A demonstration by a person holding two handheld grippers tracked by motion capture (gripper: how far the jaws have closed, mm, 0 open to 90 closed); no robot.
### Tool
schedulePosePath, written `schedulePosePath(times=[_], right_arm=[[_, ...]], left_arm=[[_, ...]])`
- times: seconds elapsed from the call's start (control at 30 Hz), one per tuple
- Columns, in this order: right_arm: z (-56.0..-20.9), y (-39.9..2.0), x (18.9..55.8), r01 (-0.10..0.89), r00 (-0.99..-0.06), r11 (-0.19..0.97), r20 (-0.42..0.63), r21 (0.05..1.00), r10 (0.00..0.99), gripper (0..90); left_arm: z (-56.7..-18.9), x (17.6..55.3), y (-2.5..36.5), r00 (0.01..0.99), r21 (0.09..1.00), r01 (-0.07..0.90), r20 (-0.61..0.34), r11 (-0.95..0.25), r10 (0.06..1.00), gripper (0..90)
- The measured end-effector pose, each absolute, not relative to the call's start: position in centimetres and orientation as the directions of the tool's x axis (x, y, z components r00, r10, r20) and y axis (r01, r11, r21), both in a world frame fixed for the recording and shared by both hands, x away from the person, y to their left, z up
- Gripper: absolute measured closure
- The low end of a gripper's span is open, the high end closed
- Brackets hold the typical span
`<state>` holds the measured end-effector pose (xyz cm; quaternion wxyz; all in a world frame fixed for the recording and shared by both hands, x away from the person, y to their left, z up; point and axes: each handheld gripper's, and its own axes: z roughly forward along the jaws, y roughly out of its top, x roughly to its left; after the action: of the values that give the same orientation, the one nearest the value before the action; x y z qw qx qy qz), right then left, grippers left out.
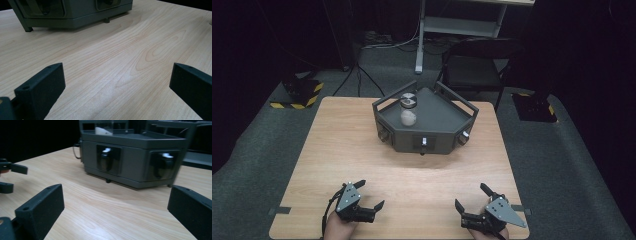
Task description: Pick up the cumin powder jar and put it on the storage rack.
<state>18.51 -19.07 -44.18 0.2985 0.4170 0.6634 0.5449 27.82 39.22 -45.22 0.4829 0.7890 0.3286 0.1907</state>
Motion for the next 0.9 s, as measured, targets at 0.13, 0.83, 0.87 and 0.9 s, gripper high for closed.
schedulePosePath(times=[0.13, 0.83, 0.87, 0.9], right_arm=[[-43.9, -19.7, 17.8, 0.214, -0.437, 0.053, 0.047, 0.975, 0.898, 0.1], [-44.0, -21.4, 15.5, 0.282, -0.302, 0.055, 0.034, 0.958, 0.953, 0.2], [-44.1, -21.5, 15.4, 0.285, -0.299, 0.054, 0.035, 0.957, 0.954, 0.2], [-44.2, -21.6, 15.3, 0.290, -0.293, 0.051, 0.038, 0.956, 0.955, 0.2]], left_arm=[[-45.2, 27.8, 39.3, 0.714, 0.888, 0.332, -0.016, -0.318, 0.700, 0.3], [-45.3, 27.9, 39.6, 0.723, 0.891, 0.331, -0.028, -0.310, 0.690, 0.3], [-45.3, 27.9, 39.6, 0.724, 0.891, 0.331, -0.028, -0.311, 0.690, 0.3], [-45.3, 27.9, 39.5, 0.724, 0.891, 0.331, -0.028, -0.312, 0.689, 0.3]])
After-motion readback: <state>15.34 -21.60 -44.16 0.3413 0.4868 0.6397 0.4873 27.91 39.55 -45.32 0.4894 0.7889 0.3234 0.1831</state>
